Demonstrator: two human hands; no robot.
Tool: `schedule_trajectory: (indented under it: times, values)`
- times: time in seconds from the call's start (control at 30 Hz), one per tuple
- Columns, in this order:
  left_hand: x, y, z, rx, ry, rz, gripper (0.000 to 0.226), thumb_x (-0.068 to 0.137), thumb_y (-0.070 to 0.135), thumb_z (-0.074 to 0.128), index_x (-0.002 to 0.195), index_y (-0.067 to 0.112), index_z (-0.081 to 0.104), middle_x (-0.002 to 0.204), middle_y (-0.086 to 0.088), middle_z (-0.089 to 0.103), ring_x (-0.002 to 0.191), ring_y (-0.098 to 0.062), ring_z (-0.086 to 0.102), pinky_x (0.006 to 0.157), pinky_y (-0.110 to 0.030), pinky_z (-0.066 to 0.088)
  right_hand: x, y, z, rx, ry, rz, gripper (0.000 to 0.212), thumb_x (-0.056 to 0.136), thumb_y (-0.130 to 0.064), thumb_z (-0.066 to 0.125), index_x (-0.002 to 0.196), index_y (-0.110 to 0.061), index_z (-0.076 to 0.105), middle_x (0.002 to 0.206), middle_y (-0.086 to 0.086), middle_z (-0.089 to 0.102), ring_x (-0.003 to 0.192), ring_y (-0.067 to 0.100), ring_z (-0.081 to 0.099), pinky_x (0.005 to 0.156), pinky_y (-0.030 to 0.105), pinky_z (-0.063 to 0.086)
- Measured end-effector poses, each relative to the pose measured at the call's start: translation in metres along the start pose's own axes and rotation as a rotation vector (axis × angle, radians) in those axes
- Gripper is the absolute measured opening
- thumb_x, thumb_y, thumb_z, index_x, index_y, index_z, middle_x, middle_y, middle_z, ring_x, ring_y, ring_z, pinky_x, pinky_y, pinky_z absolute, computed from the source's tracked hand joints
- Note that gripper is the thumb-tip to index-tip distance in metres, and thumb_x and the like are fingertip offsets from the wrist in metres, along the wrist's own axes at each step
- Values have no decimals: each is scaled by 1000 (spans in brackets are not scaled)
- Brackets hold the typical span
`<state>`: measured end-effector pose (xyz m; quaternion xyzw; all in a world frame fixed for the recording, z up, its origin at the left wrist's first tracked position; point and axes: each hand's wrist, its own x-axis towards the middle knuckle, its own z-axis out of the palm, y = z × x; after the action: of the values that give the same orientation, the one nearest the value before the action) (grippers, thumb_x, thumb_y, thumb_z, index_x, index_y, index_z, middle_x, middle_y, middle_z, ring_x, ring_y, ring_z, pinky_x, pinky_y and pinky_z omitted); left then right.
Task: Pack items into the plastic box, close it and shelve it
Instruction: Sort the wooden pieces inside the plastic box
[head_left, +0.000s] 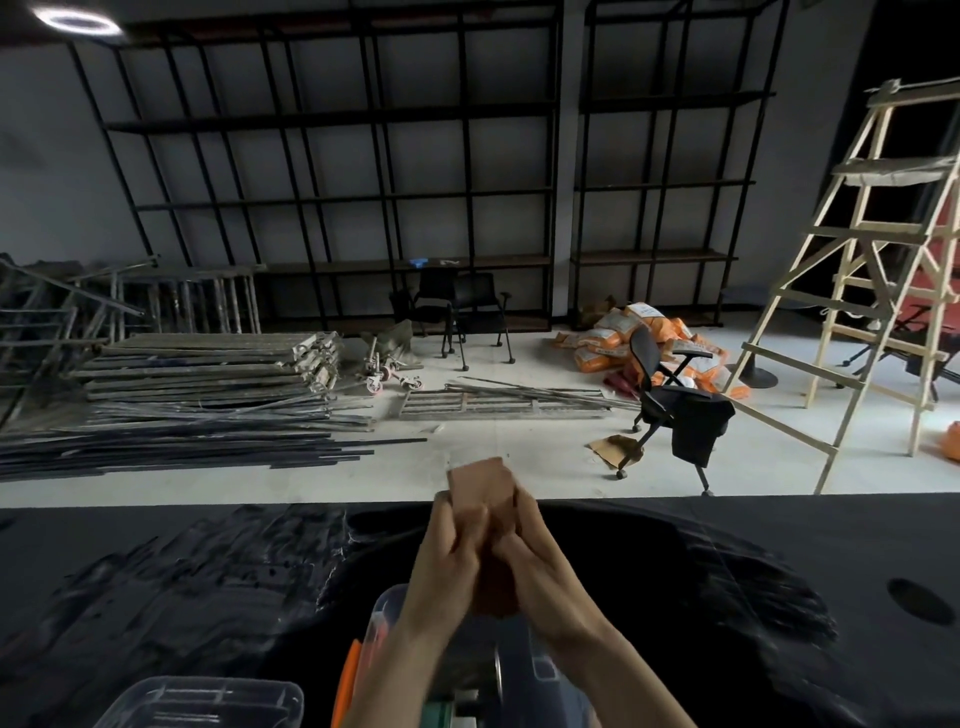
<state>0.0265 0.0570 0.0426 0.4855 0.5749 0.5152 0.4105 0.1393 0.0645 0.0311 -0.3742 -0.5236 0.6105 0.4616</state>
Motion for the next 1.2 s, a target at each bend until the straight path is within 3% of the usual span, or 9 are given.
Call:
schedule_trajectory:
  times: [0.13,0.27,0.43,0.63,0.77,0.87,0.97,1.07,1.2]
  values:
    - [-4,6,15,-246,114,-13,10,107,18,46,109,11,52,95,-8,71,82,-14,71,63,-14,55,2,8,2,-152,43,-72,32,98,-5,50,128,-17,51,117,10,72,108,23,70,89,34,59]
    - [-5,5,9,-161,67,25,13,105,21,51,113,15,59,100,-3,74,96,-18,71,70,-16,54,0,10,-2,-139,-4,-7,18,98,-19,58,115,-18,49,96,18,73,74,36,74,58,42,61]
    - [-11,3,-2,-309,206,50,10,96,15,67,105,21,67,83,8,77,85,-8,72,70,-17,51,1,7,-13,35,255,-33,20,89,-12,73,101,2,68,89,24,76,76,36,73,73,51,62]
    - [-12,-4,-27,-114,152,132,42,83,0,78,109,27,60,93,0,78,87,-11,75,80,-28,57,-4,-3,-18,182,167,-78,17,96,-6,61,109,5,60,103,26,75,96,38,73,87,51,58]
    - [-11,3,-26,71,223,277,20,86,26,76,103,30,67,102,5,76,101,-14,71,88,-34,56,-3,-8,-14,-31,119,-192,10,101,-4,54,109,0,50,104,24,71,93,33,73,76,47,61]
    - [-11,5,-26,166,327,358,37,83,47,68,117,32,63,126,10,64,121,-6,58,98,-28,46,-4,-12,-15,-270,122,-300,8,100,-5,55,105,-11,54,97,16,72,81,26,67,63,32,55]
    - [-14,14,-17,-167,225,237,35,96,52,58,105,21,70,99,2,77,97,-14,71,87,-29,49,-10,-17,-12,-215,102,-266,2,100,-9,56,100,-10,54,91,9,70,79,19,62,67,28,49]
    - [-13,15,-5,-205,362,253,45,106,33,49,80,1,67,76,-17,70,76,-32,65,71,-32,47,-15,-21,1,38,176,-107,28,98,-35,57,94,-8,53,91,10,64,87,20,57,74,29,44]
    - [-14,18,-3,-197,403,272,26,98,5,46,85,7,69,72,11,66,65,5,56,61,-8,42,-15,-27,7,215,362,38,53,89,-58,59,93,-6,68,81,10,69,72,18,63,65,31,46]
